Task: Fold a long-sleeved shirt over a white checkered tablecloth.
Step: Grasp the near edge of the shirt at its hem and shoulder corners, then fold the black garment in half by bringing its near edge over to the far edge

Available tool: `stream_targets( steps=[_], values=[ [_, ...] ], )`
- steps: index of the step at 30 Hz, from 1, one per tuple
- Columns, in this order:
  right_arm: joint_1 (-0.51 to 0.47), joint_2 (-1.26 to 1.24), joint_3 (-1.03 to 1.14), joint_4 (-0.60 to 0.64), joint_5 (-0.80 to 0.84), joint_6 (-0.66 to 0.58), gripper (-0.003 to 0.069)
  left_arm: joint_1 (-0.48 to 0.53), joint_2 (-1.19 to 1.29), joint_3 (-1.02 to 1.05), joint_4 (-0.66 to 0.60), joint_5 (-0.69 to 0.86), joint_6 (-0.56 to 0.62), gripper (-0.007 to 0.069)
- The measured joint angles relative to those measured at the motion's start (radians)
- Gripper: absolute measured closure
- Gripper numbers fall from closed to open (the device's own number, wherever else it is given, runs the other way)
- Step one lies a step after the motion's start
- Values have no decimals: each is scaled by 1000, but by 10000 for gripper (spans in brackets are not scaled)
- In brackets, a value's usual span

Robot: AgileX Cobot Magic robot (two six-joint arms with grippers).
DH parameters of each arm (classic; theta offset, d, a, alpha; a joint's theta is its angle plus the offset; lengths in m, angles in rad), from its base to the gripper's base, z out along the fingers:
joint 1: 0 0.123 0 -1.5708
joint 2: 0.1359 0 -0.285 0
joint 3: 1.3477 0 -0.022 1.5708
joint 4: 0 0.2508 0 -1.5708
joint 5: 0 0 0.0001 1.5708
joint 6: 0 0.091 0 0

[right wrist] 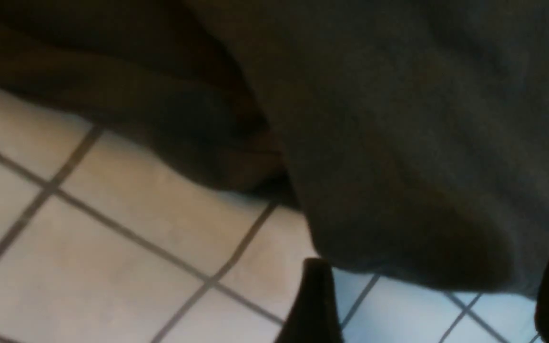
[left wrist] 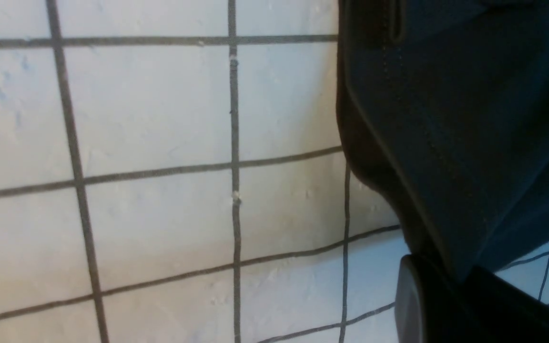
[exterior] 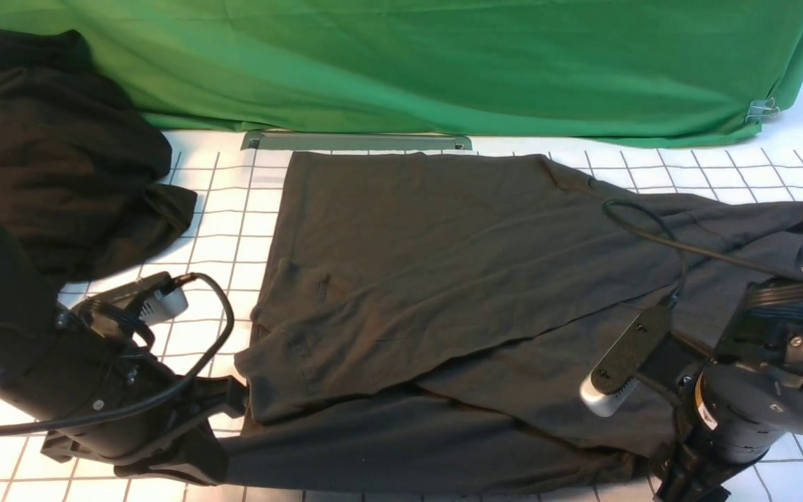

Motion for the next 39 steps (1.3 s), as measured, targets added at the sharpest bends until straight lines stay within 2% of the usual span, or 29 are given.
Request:
stream_targets(
  steps=[4,5,6,8,11,13,14,15,16,20,28,34,39],
  values=[
    [0,16,0,-18,-9,6,211,0,0,0,0,3,1,611],
    [0,16,0,-18,-11,8,211,0,0,0,0,3,1,611],
    [0,18,0,-20,-27,16,258,0,0,0,0,7,1,611],
    [0,18,0,-21,-35,21,282,0,0,0,0,14,1,611],
    [0,18,1,-23,-52,23,394,0,0,0,0,34,1,611],
    [0,18,1,-22,-50,24,501,0,0,0,0,37,1,611],
    [0,18,2,-22,-48,24,514,0,0,0,0,37,1,611],
    [0,18,2,-20,-46,24,587,0,0,0,0,41,2,611],
    [0,18,2,-17,-40,24,623,0,-1,-1,0,48,3,611],
    [0,11,2,13,-12,22,649,0,-7,-2,1,75,7,611],
    [1,-103,2,123,131,-2,650,0,-95,-2,1,109,7,611],
    [1,-213,8,265,278,-71,650,0,-175,-2,8,213,7,611],
    [1,-261,55,298,312,-82,650,0,-223,-2,11,304,6,611]
  ],
)
